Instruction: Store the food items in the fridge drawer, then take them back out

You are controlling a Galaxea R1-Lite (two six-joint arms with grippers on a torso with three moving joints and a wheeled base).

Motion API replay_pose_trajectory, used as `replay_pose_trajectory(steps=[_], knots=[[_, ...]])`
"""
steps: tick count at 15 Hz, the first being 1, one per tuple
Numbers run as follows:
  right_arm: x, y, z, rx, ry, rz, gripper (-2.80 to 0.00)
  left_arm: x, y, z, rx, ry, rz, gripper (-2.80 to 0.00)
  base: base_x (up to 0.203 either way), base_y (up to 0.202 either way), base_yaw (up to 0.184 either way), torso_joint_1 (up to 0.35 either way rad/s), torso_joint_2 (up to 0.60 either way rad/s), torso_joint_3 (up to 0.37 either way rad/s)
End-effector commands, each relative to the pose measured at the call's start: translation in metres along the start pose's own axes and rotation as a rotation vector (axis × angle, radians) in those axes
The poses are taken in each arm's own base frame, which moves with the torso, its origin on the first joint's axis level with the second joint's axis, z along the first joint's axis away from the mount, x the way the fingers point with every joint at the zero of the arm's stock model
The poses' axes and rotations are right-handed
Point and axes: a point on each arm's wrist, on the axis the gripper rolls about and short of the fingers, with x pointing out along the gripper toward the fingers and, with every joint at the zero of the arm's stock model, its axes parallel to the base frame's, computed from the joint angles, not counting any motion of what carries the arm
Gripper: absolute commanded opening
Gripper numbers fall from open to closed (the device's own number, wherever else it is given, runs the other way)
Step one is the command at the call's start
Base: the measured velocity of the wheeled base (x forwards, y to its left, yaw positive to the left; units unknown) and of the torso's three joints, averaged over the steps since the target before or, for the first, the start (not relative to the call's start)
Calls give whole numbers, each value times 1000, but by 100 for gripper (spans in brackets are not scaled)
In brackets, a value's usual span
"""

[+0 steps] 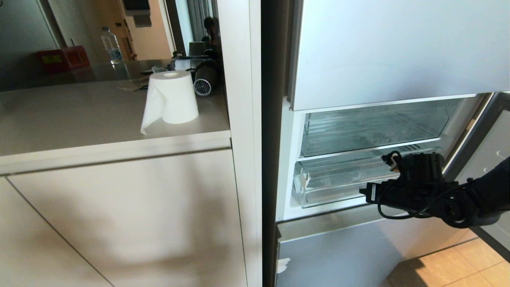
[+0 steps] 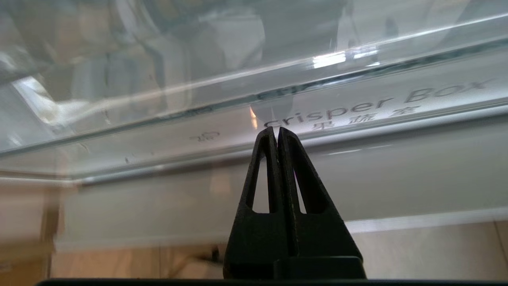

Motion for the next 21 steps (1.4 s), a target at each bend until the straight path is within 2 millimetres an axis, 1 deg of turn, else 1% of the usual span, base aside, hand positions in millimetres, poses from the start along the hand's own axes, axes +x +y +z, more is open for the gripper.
replay_pose_trajectory(steps=[1, 3, 4, 5, 6, 7, 8, 10, 11, 13, 14, 15, 16, 18, 20, 21], knots=[[12, 1, 2, 15, -39, 17, -280, 0, 0, 0, 0, 1, 1, -280, 0, 0, 0, 0, 0, 0], [13, 6, 9, 59, -107, 44, -280, 0, 0, 0, 0, 0, 0, -280, 0, 0, 0, 0, 0, 0], [10, 6, 9, 64, -110, 45, -280, 0, 0, 0, 0, 1, 1, -280, 0, 0, 0, 0, 0, 0], [1, 8, 9, 64, -113, 45, -280, 0, 0, 0, 0, 1, 1, -280, 0, 0, 0, 0, 0, 0], [-15, 11, 7, 60, -114, 45, -280, 0, 0, 0, 0, 1, 1, -280, 0, 0, 0, 0, 0, 0], [-37, 15, 7, 53, -130, 48, -280, 0, 0, 0, 0, 1, 0, -280, 0, 0, 0, 0, 0, 0], [-64, 20, 6, 40, -153, 52, -280, 0, 0, 0, 0, 1, 1, -280, 0, 0, 0, 0, 0, 0], [-126, 29, -2, -16, -214, 57, -280, 0, 0, 0, 0, -1, 1, -280, 0, 0, 0, 0, 0, 0], [-162, 34, -10, -60, -259, 59, -280, 0, 0, 0, 0, 0, 1, -280, 0, 0, 0, 0, 0, 0], [-224, 41, -36, -149, -348, 56, -280, 0, 0, 0, 0, 1, 1, -280, 0, 0, 0, 0, 0, 0], [-254, 42, -55, -188, -401, 47, -280, 0, 0, 0, 0, 1, 0, -280, 0, 0, 0, 0, 0, 0], [-278, 42, -77, -219, -446, 37, -280, 0, 0, 0, 0, 1, 1, -280, 0, 0, 0, 0, 0, 0], [-296, 41, -99, -244, -484, 26, -280, 0, 0, 0, 0, 1, 1, -280, 0, 0, 0, 0, 0, 0], [-320, 37, -141, -280, -550, 0, -280, 0, 0, 0, 0, -1, 1, -280, 0, 0, 0, 0, 0, 0], [-331, 33, -173, -310, -641, -40, -280, 0, 0, 0, 0, 0, 0, -280, 0, 0, 0, 0, 0, 0], [-333, 31, -185, -326, -682, -68, -280, 0, 0, 0, 0, 1, 1, -280, 0, 0, 0, 0, 0, 0]])
